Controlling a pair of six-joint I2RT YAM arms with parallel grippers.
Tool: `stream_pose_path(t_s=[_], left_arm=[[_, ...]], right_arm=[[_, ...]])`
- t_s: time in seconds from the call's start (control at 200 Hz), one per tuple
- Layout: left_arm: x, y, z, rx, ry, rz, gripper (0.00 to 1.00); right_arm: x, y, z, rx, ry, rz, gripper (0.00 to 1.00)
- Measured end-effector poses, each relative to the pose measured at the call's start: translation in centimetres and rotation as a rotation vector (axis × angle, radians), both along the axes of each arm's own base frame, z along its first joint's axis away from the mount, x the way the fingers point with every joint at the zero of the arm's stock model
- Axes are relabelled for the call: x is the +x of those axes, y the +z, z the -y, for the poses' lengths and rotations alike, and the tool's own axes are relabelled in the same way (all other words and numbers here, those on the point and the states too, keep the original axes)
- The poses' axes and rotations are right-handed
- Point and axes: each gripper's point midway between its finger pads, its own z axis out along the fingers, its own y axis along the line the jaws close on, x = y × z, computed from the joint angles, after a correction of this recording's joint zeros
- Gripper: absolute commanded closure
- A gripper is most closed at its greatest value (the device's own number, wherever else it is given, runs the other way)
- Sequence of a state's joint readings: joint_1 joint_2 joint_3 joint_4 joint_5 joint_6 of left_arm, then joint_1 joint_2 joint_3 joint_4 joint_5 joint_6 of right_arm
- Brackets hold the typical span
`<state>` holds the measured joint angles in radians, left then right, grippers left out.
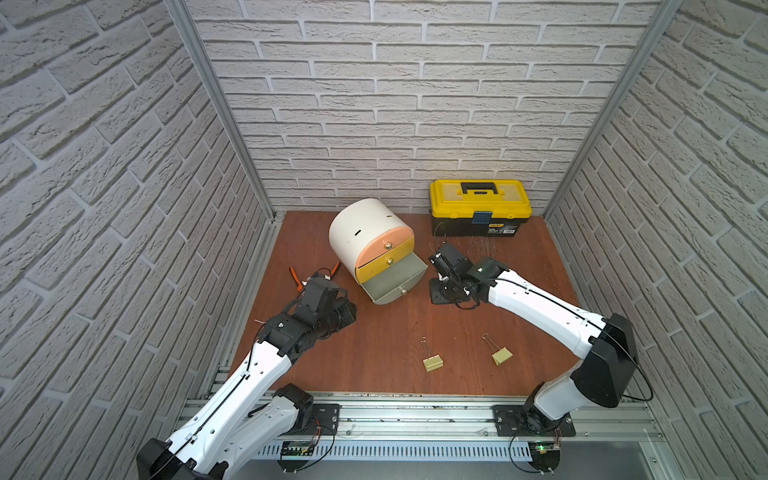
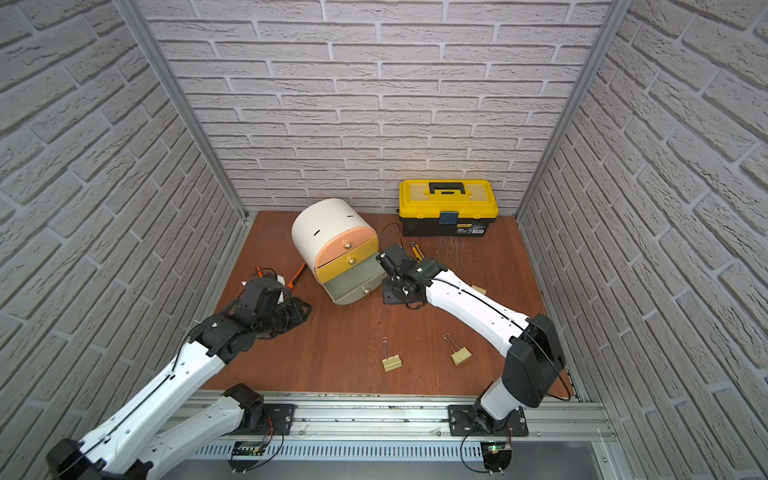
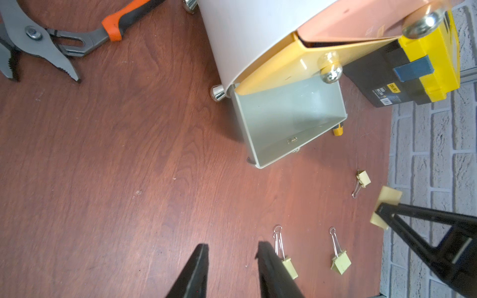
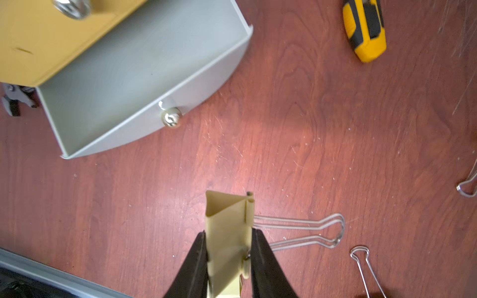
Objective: Put the binder clips in the drawer according to color
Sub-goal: Pick up the binder clip at the center of the board, then place the binder clip in the drawer.
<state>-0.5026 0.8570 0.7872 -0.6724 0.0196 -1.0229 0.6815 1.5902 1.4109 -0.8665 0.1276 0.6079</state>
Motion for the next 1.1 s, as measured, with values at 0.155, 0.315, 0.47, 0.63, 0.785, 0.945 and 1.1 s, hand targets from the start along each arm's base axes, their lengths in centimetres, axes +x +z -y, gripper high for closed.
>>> stream_pose_path(t_s=[0.155,0.315,0.47,0.63,0.785,0.945,1.1], left_arm=[[0.2,0.3,-0.1,-0.005,0.006,0.003,0.63],[0.3,0.3,-0.2,-0.007,0.011,0.003,0.63],[0.3,0.4,-0.3,-0.008,0.014,0.005,0.63],[0.2,0.7,-0.5,-0.012,0.02,0.014,0.63],[-0.1,1.2,-0.9,-0.02,0.027,0.03,0.63],[-0.4,1.3,-1.2,-0.02,0.034,0.032,0.62],[-0.4,1.3,-1.4,-0.021,0.039,0.031,0.62]], right_arm=[[2.4,1.3,-2.4,0.011,0.052,0.022,0.77],[4.5,1.3,-4.6,0.006,0.097,0.019,0.77],[6.5,1.1,-6.5,0.004,0.143,0.025,0.77],[7.5,0.5,-7.8,0.001,0.184,0.021,0.73],[7.9,-0.9,-8.2,-0.01,0.199,-0.005,0.65],[8.1,-1.9,-8.2,-0.021,0.203,-0.022,0.58],[8.2,-1.6,-8.2,-0.019,0.207,-0.015,0.56]])
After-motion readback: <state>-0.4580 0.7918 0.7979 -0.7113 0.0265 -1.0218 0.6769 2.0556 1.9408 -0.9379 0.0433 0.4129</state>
